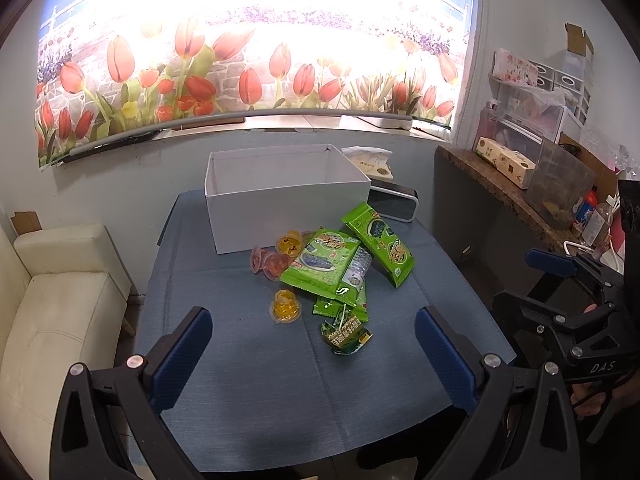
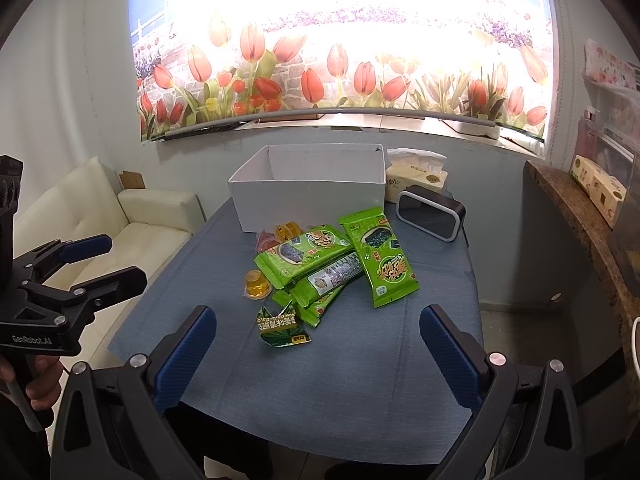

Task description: Organize snacks

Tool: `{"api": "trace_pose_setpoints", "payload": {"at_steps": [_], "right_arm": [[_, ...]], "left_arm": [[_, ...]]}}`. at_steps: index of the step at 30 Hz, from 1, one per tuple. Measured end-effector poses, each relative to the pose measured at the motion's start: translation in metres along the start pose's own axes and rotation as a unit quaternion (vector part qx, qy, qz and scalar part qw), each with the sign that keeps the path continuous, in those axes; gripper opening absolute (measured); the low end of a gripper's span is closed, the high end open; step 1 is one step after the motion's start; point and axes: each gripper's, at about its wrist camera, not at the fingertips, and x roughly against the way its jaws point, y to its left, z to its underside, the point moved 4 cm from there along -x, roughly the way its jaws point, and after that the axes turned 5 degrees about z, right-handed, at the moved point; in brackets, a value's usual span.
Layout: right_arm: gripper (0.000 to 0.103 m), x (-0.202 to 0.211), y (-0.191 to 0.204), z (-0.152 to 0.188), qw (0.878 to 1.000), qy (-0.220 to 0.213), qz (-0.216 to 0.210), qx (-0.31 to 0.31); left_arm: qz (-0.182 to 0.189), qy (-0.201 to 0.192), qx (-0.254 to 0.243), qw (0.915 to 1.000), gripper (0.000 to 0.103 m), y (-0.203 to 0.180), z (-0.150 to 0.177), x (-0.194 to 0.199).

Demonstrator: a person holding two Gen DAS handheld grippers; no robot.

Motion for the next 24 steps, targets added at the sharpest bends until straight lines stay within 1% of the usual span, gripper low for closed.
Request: {"api": "trace_pose_setpoints", "payload": {"at_steps": [13, 16, 20, 24], "right_arm": [[0.103, -0.002, 0.001, 0.002, 1.000, 0.004, -0.001, 0.005], [0.103, -0.006, -0.001, 0.002, 1.000, 0.002, -0.007, 0.008], [0.103, -0.029, -0.016, -0.003, 1.000, -0.006, -0.008, 0.013], [0.103, -0.081, -0.031, -0.006, 0.998, 0.022, -0.014, 0.059]], "left_arm": [[-0.001, 0.001, -0.002, 1.0000, 0.103, -0.001, 0.001, 0.000], [-0.002, 0.002, -0.001, 1.0000, 0.103, 0.000, 0.001, -0.001], [-0.001, 0.003, 0.000, 1.0000, 0.103, 0.001, 0.002, -0.001], [-0.004, 0.008, 0.003, 1.0000, 0.103, 0.005, 0.007, -0.005]]}}
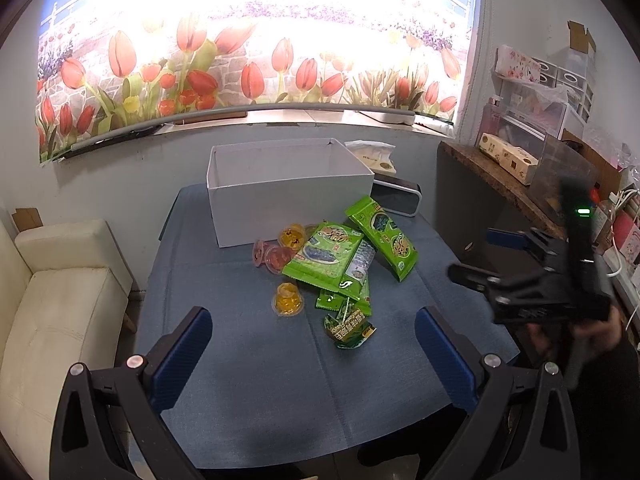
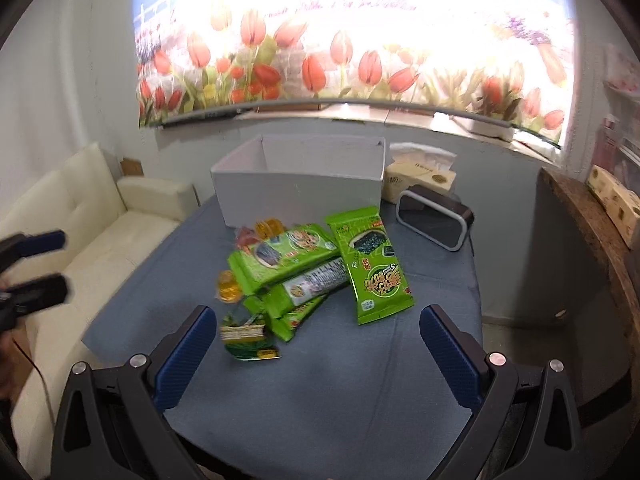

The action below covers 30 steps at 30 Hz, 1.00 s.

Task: Organize snacks
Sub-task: 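Grasp the green seaweed snack bag with the right tool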

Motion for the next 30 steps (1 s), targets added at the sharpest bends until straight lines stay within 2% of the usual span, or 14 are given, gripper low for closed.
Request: {"api": "trace_pose_setpoints", "payload": {"at_steps": [3, 4, 7, 11, 17, 18, 19, 20, 24, 30], "right_arm": [[0.103, -0.046, -0.014, -0.004, 0.999, 0.017, 0.023, 0.027], [0.103, -0.065, -0.020, -0.005, 0.999, 0.030, 0.020, 0.031], [0.103, -0.104, -0.034, -0.010, 0.998, 0.042, -0.032, 0.031], [0.103, -0.153, -0.046, -0.015, 0.995, 0.080, -0.022, 0.057], [0.103, -0.197, -0.051, -0.014, 0.988, 0.122, -0.047, 0.079], [0.102, -0.201, -0.051, -0.013, 0.987, 0.128, -0.044, 0.083], [0.082, -0.203, -0.051, -0.012, 0.987, 0.132, -0.044, 0.085], [0.071, -0.204, -0.051, -0.011, 0.986, 0.135, -0.045, 0.086], [0.071, -0.188, -0.050, -0.008, 0.988, 0.120, -0.054, 0.085], [0.071, -0.141, -0.056, 0.007, 0.992, 0.109, -0.033, 0.049]], "left_arm": [[0.002, 0.002, 0.006, 1.0000, 0.103, 0.002, 0.003, -0.002], [0.001, 0.004, 0.007, 1.0000, 0.103, 0.003, 0.004, -0.003], [-0.006, 0.009, 0.009, 0.9999, 0.103, 0.006, 0.009, -0.005], [-0.009, 0.016, 0.015, 0.9997, 0.103, 0.010, 0.016, -0.008], [-0.016, 0.032, 0.020, 0.9992, 0.103, 0.017, 0.028, -0.017], [-0.017, 0.037, 0.022, 0.9990, 0.103, 0.019, 0.031, -0.020], [-0.018, 0.041, 0.023, 0.9987, 0.103, 0.019, 0.032, -0.023], [-0.019, 0.044, 0.025, 0.9985, 0.103, 0.021, 0.033, -0.026], [-0.008, 0.056, 0.029, 0.9980, 0.103, 0.021, 0.037, -0.043], [0.014, 0.072, 0.018, 0.9971, 0.103, 0.014, 0.037, -0.080]]}}
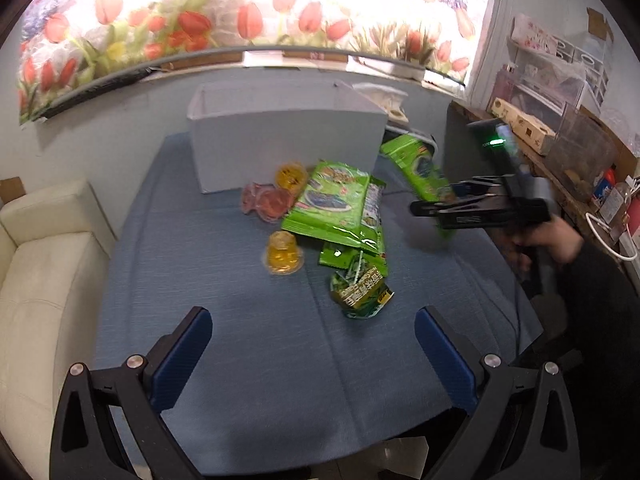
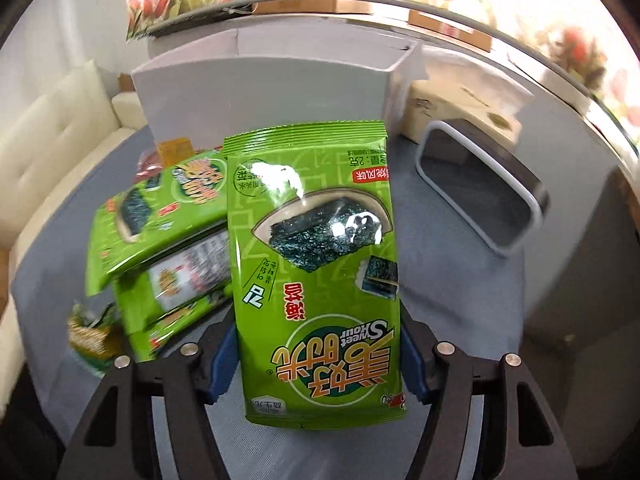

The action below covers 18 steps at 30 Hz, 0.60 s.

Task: Organize snacks
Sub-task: 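Grasp the green garlic-pea bag with the left tool while the right tool lifts the seaweed bag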

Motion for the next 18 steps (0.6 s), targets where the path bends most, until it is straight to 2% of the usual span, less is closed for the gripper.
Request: {"api": "trace_pose_setpoints", "payload": {"at_steps": [4, 8, 12, 15, 18], "right_arm": [[0.071, 0.033, 0.005, 0.025, 1.000, -0.009, -0.001, -0.030], [0.071, 0.074, 0.015, 0.041, 0.998, -0.037, -0.011, -0.049], [0.071, 0.112, 0.028, 0.058, 0.997, -0.061, -0.017, -0.051], [0.071, 0.129, 0.033, 0.069, 0.996, -0.068, -0.011, -0.058], [0.071, 0.141, 0.037, 0.073, 0.996, -0.074, -0.004, -0.058]], "left_arm": [[0.014, 0.016, 0.003, 0.9998, 0.103, -0.008, -0.001, -0.035], [-0.018, 0.032, -0.019, 0.9991, 0.103, -0.021, -0.002, -0.070], [-0.012, 0.044, -0.029, 0.9986, 0.103, -0.030, 0.000, -0.099], [-0.036, 0.052, -0.039, 0.9972, 0.103, -0.034, 0.001, -0.119], [-0.036, 0.067, -0.041, 0.9963, 0.101, -0.036, 0.003, -0.136]]}}
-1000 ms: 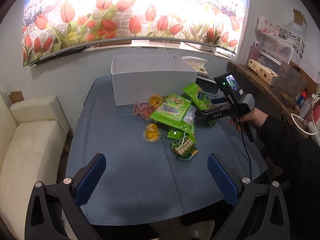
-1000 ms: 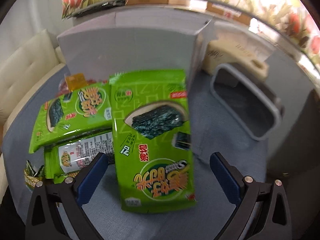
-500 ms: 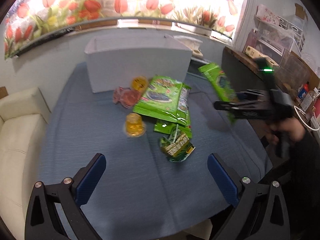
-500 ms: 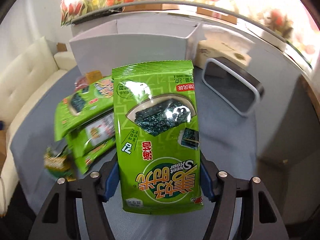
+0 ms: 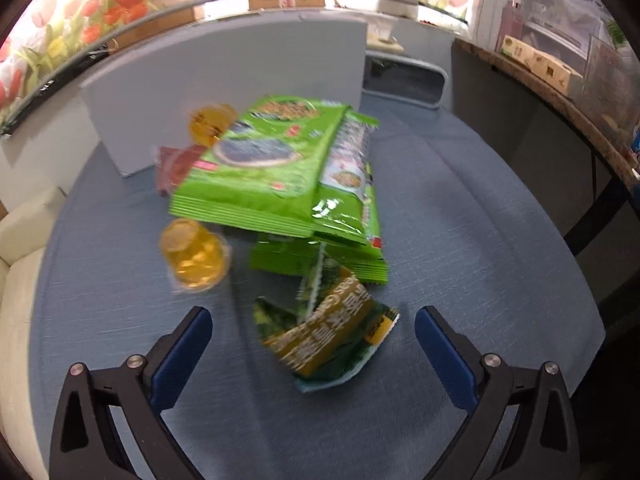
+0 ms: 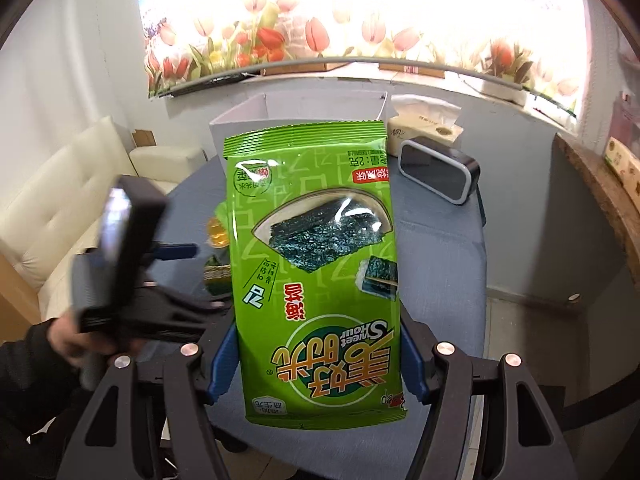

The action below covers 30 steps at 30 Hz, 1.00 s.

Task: Organize snacks
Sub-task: 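Grasp the green garlic-pea bag with the left tool while the right tool lifts the seaweed bag, then carry both bags into the white box and open both tools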

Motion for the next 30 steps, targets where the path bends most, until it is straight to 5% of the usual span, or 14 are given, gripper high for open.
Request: {"api": "trace_pose_setpoints", "payload": {"at_steps": [5, 8, 20, 30], "right_arm": [[0.071, 0.010, 0.001, 0.005, 1.000, -0.003, -0.002, -0.012], [0.071, 0.010, 0.002, 0.005, 1.000, -0.003, -0.002, -0.016], [0.071, -0.018, 0.020, -0.036, 1.000, -0.012, 0.004, 0.017], [0.071, -0.094, 0.010, -0.174, 0.999, -0.048, 0.017, 0.004]], "left_arm": [[-0.014, 0.000, -0.015, 0.9998, 0.058, -0.003, -0.002, -0.002], [-0.006, 0.002, -0.003, 1.0000, 0.052, 0.002, -0.003, 0.004], [0.016, -0.059, 0.043, 0.9972, 0.052, 0.047, -0.038, 0.102], [-0.002, -0.145, 0.076, 0.9865, 0.052, 0.123, -0.190, 0.120]]}}
